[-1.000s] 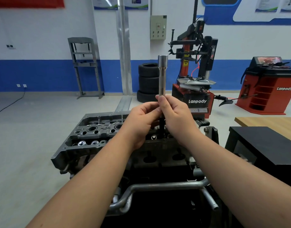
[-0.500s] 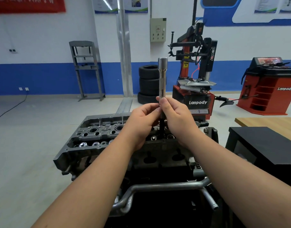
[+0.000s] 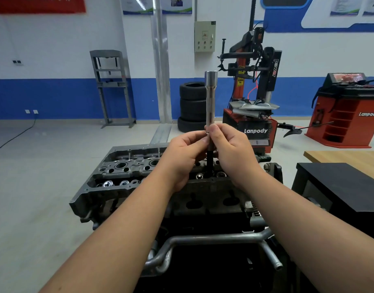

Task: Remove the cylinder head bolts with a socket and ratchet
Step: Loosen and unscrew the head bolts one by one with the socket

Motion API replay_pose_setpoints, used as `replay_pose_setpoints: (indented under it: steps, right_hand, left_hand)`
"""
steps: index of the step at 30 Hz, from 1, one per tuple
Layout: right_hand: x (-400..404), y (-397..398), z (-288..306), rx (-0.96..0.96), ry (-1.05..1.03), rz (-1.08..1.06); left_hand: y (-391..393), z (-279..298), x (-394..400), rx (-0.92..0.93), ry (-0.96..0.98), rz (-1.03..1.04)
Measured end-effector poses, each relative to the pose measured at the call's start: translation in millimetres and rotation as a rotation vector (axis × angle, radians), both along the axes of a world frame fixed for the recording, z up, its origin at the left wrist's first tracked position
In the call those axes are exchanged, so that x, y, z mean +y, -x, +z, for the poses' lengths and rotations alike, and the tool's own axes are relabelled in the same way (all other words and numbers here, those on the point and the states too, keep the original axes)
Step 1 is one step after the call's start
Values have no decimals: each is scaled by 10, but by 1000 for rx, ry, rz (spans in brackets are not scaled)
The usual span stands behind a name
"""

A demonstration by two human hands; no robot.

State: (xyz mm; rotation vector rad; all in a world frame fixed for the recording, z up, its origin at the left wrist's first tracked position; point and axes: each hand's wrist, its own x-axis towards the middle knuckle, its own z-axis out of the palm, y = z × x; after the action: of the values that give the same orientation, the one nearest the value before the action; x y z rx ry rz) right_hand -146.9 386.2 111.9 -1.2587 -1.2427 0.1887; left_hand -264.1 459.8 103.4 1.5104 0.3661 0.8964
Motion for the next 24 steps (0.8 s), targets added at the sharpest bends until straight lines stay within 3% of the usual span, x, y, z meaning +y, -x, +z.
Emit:
replay_pose_setpoints:
  steps: [24]
  right_hand:
    - [-32,53,17,-17,-16,47]
  left_hand:
    - [20,30,-36,59,-28,30]
